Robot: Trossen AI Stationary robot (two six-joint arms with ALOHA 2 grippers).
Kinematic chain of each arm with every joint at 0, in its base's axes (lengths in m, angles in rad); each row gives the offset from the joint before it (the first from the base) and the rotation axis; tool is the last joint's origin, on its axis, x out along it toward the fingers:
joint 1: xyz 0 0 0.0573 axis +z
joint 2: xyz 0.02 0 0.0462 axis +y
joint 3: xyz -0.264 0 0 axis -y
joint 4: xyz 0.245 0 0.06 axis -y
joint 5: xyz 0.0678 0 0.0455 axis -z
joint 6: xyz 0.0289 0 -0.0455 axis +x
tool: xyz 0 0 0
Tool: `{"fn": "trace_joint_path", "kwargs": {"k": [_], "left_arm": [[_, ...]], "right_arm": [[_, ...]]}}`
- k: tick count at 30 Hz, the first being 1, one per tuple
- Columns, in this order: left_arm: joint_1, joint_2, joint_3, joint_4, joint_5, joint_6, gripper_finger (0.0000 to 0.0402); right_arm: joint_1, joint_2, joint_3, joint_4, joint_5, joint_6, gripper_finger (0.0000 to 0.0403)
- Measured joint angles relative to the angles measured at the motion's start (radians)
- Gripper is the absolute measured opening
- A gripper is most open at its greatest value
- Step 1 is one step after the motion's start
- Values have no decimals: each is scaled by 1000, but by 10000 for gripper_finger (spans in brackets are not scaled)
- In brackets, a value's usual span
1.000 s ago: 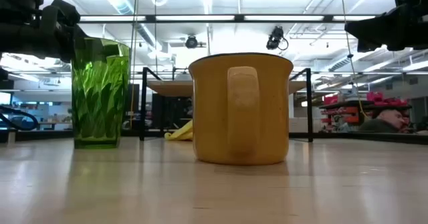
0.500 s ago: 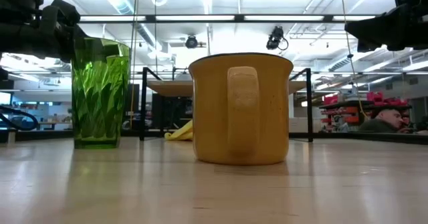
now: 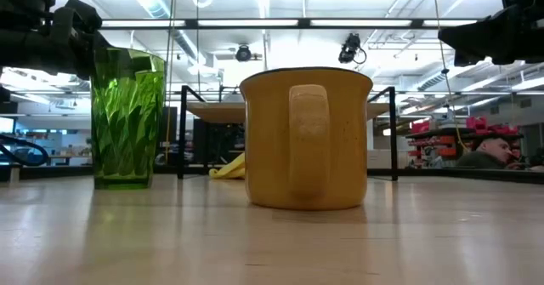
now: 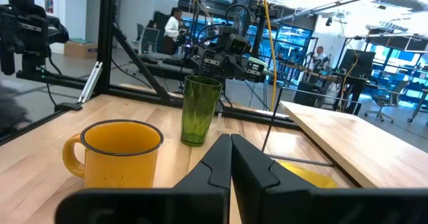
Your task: Stack small to large cups/mugs on shelf
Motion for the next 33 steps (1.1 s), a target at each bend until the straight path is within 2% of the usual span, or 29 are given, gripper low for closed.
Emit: {"fn": "trace_joint_path", "kwargs": {"k": [33], "left_arm": [[0, 0, 0, 13, 0, -14, 39]], "right_arm": [[0, 0, 0, 0, 0, -1, 14]]}}
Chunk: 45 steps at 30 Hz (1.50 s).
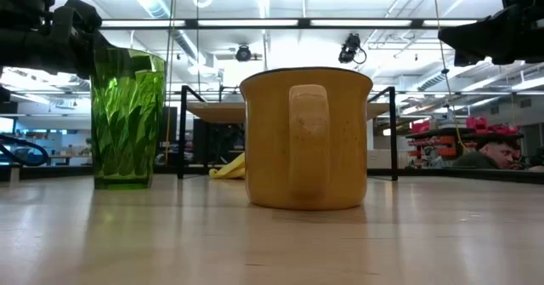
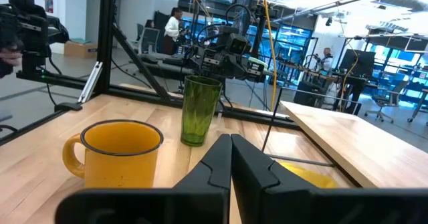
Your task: Stack small to large cups/mugs on shelf
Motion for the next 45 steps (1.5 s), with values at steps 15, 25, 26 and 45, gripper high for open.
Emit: {"fn": "trace_joint_path", "kwargs": {"k": [15, 25, 26, 45], "left_arm": [[0, 0, 0, 210, 0, -209, 36], [0, 0, 0, 288, 25, -382, 27], [0, 0, 0, 311, 37, -382, 25], [-173, 15, 0, 548, 221, -418, 20]], "right_arm": [[0, 0, 0, 15, 0, 98, 14], [0, 0, 0, 179, 0, 104, 14], [0, 0, 0, 193, 0, 104, 14], [0, 0, 0, 215, -1, 245, 14]]}}
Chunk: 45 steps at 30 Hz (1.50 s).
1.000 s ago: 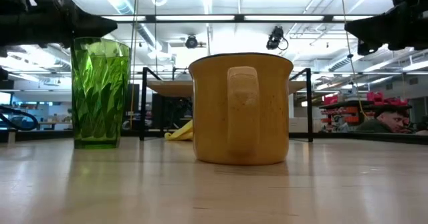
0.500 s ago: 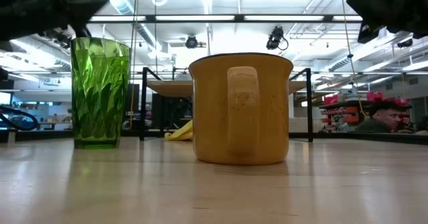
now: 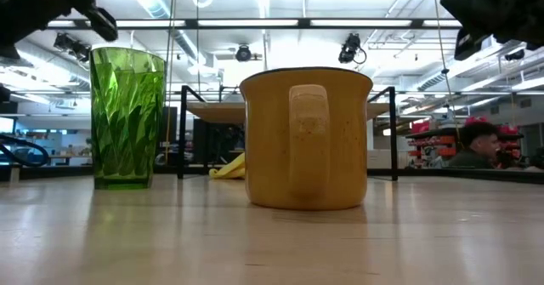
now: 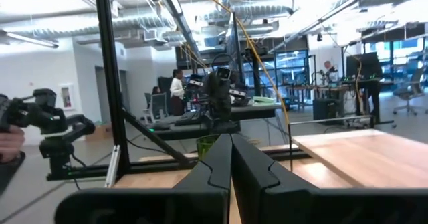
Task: Stack small to large cups/mugs on shelf
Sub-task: Put the green cup on the shelf
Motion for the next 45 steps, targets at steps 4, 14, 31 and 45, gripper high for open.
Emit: {"fn": "trace_joint_path", "kwargs": {"k": [4, 14, 31, 45], "left_arm": [[-89, 32, 1, 95, -27, 95, 16], [-225, 219, 116, 102, -49, 216, 17], [-421, 771, 560, -222, -193, 398, 13], [-495, 857, 986, -1292, -875, -45, 13]], "right_arm": [[0, 0, 0, -1, -4, 37, 14], [0, 0, 0, -2, -8, 85, 14], [2, 0, 0, -12, -15, 98, 14], [2, 0, 0, -78, -37, 114, 14]]}}
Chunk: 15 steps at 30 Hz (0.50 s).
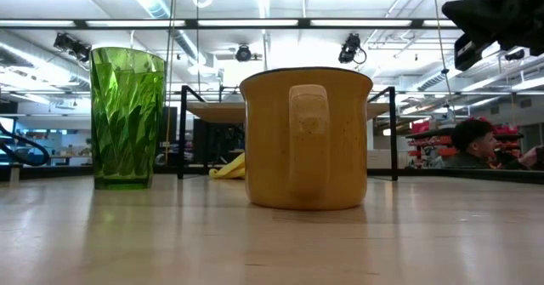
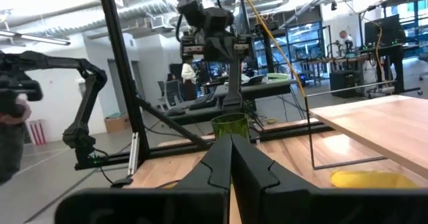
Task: Stack small to large cups/mugs on shelf
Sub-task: Put the green cup on the shelf
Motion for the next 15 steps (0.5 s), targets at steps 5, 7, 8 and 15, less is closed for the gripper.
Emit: {"fn": "trace_joint_path", "kwargs": {"k": [5, 7, 8, 15], "left_arm": [[1, 1, 7, -283, 26, -195, 13], [1, 0, 6, -335, 49, -240, 15], [4, 0, 6, -336, 50, -242, 16], [39, 8, 6, -370, 51, -277, 14]], "right_arm": [[0, 0, 0, 0, 0, -21, 14], [0, 0, 0, 1, 0, -25, 14], [0, 0, 0, 1, 0, -25, 14], [0, 0, 0, 1, 0, -26, 14]]}}
